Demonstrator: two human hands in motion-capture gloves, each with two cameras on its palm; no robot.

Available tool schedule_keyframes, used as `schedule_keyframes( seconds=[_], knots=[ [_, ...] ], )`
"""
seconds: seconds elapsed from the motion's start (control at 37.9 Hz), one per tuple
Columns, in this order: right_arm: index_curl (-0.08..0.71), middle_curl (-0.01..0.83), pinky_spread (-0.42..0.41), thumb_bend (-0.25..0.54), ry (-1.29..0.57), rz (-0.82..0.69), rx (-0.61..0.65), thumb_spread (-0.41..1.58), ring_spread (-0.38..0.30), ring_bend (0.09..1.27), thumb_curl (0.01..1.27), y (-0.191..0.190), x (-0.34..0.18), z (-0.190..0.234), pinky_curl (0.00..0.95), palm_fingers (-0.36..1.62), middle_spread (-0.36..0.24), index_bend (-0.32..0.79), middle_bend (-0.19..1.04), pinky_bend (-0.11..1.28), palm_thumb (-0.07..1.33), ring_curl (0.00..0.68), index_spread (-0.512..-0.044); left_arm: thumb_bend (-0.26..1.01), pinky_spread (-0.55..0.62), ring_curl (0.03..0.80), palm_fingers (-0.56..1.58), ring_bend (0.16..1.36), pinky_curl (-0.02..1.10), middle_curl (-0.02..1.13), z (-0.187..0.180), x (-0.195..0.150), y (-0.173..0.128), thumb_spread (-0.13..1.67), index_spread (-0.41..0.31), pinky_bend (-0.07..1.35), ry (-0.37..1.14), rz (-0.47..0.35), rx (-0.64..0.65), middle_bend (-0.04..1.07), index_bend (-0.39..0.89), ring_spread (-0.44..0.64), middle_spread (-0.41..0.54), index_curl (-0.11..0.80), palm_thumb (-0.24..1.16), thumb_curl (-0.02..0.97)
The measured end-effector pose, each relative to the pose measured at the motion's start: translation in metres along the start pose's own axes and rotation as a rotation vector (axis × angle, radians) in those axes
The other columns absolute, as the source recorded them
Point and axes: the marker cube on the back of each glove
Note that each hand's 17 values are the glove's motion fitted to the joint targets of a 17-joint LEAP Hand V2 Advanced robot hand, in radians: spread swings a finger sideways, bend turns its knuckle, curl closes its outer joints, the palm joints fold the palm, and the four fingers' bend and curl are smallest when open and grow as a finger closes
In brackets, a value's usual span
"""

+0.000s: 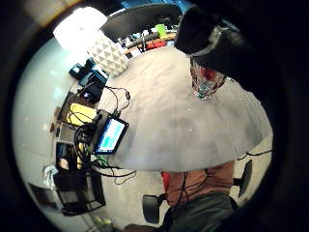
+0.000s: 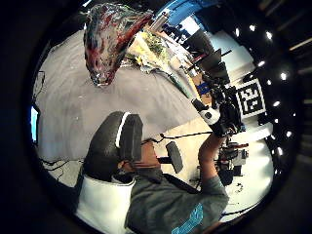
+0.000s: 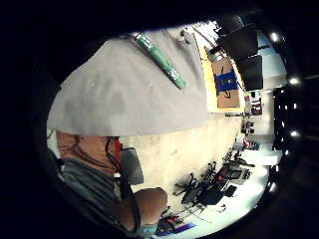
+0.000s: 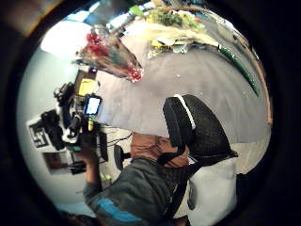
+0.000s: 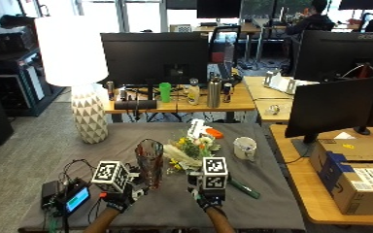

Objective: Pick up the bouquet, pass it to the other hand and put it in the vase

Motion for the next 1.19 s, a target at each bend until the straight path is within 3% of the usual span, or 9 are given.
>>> schedule_keyframes(
  seconds=[0.11,0.34,0.76,1.03,1.19],
  knots=[
    [0.153,0.223,0.309,0.254,0.080,-0.009,-0.078,1.14,0.206,0.27,0.16,0.006,-0.011,0.015,0.260,0.25,0.078,0.13,0.28,0.51,0.48,0.155,-0.335,0.05,0.38,0.253,0.54,0.54,0.23,0.25,0.020,0.014,0.018,0.98,-0.029,0.32,-0.152,0.023,0.004,0.19,0.15,0.16,0.047,0.203,0.29,0.180],
    [0.156,0.257,0.326,0.194,0.079,0.040,-0.053,1.19,0.224,0.31,0.19,-0.007,0.033,0.013,0.304,0.17,0.086,0.08,0.26,0.56,0.48,0.193,-0.346,0.00,0.39,0.272,0.52,0.54,0.26,0.28,0.009,0.021,0.026,1.04,-0.030,0.32,-0.142,0.050,0.071,0.18,0.14,0.17,0.049,0.235,0.31,0.218],
    [0.144,0.280,0.332,0.098,0.030,0.178,0.020,1.15,0.262,0.31,0.24,-0.062,0.144,0.071,0.361,-0.04,0.118,0.10,0.20,0.70,0.53,0.212,-0.338,-0.02,0.39,0.295,0.50,0.55,0.31,0.32,0.005,0.036,0.027,1.07,-0.024,0.33,-0.108,0.098,0.148,0.18,0.13,0.17,0.050,0.265,0.32,0.257],
    [0.148,0.276,0.328,0.051,-0.042,0.273,-0.118,1.12,0.279,0.29,0.26,-0.093,0.202,0.134,0.372,-0.08,0.134,0.10,0.17,0.74,0.59,0.215,-0.322,-0.02,0.38,0.304,0.50,0.56,0.33,0.33,0.012,0.041,0.024,1.07,-0.023,0.34,-0.101,0.102,0.157,0.18,0.13,0.17,0.050,0.270,0.31,0.272],
    [0.149,0.275,0.328,0.028,-0.071,0.293,-0.196,1.10,0.278,0.29,0.28,-0.094,0.205,0.151,0.373,-0.08,0.137,0.10,0.17,0.74,0.62,0.221,-0.319,-0.02,0.38,0.309,0.49,0.56,0.34,0.34,0.015,0.041,0.024,1.07,-0.020,0.34,-0.098,0.103,0.157,0.19,0.13,0.17,0.050,0.272,0.31,0.279]
  ],
)
